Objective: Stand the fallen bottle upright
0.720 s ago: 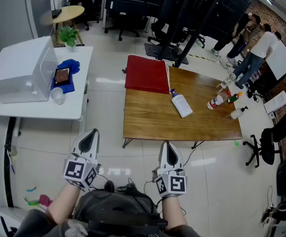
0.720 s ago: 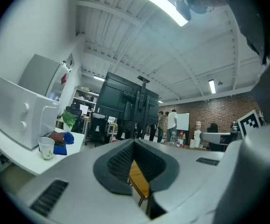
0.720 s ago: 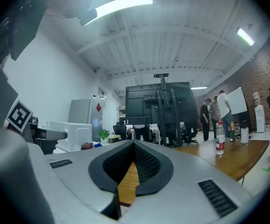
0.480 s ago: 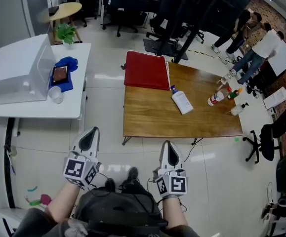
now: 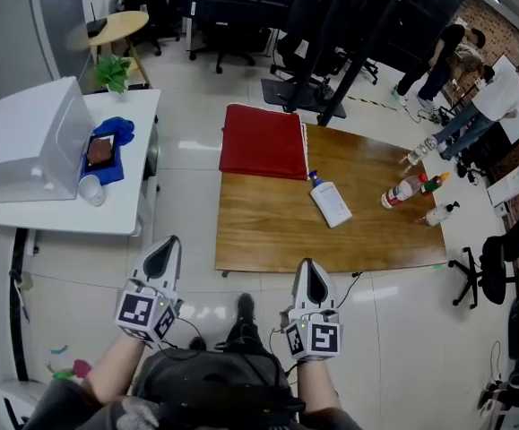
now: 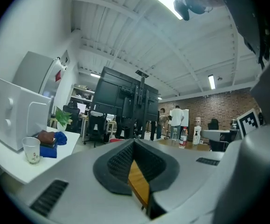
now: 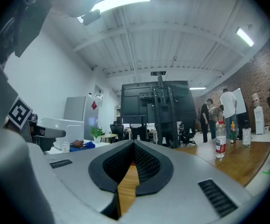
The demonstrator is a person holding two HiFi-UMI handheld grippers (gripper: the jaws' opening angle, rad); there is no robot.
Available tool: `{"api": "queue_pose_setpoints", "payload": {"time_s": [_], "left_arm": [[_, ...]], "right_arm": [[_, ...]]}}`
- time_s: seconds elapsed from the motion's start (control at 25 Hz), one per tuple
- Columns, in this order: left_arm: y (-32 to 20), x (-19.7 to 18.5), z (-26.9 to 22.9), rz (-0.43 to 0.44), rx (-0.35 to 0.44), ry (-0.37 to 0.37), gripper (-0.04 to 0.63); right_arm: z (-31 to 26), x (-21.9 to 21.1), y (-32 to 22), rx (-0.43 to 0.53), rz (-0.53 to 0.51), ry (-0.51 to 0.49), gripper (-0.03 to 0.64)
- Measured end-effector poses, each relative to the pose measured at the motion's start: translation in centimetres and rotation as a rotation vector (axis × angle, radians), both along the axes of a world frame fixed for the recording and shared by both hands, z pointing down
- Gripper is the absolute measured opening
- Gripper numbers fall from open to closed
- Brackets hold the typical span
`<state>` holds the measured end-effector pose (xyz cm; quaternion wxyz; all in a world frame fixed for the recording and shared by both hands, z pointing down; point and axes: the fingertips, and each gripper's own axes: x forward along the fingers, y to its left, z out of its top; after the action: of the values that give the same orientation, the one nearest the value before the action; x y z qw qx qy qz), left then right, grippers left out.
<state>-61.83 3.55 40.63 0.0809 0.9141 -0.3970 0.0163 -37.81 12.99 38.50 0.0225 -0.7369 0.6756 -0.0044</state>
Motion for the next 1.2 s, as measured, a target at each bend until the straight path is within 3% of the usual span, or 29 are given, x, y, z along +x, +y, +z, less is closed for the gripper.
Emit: {"api": "queue_pose_setpoints", "payload": {"time_s": [0.28, 0.52, 0.76, 1.0, 1.2], "left_arm": [[-6.7, 9.3, -0.2, -0.015, -0.006, -0.006, 0.009], [-11.0, 14.8, 0.1, -0.098, -0.024, -0.019, 0.009], [-13.0, 17.9, 0.7, -0.139, -0.043, -0.048, 0.009], [-15.2, 18.8, 0.2, -0.204, -0.045, -0.030, 0.009], [-16.4, 18.9, 0.5, -0.190, -0.053, -0.031, 0.009]], "right_arm": [[0.2, 9.5, -7.7, 0.011, -0.033, -0.025, -0.002], [0.2, 16.0, -12.7, 0.012, -0.066, -0.040, -0.002], [0.9, 19.8, -15.5, -0.003, -0.117, -0.059, -0.001], [1.5, 21.7, -17.7, -0.029, -0.150, -0.077, 0.000], [1.7, 22.2, -19.0, -0.042, -0.135, -0.075, -0.002]]}}
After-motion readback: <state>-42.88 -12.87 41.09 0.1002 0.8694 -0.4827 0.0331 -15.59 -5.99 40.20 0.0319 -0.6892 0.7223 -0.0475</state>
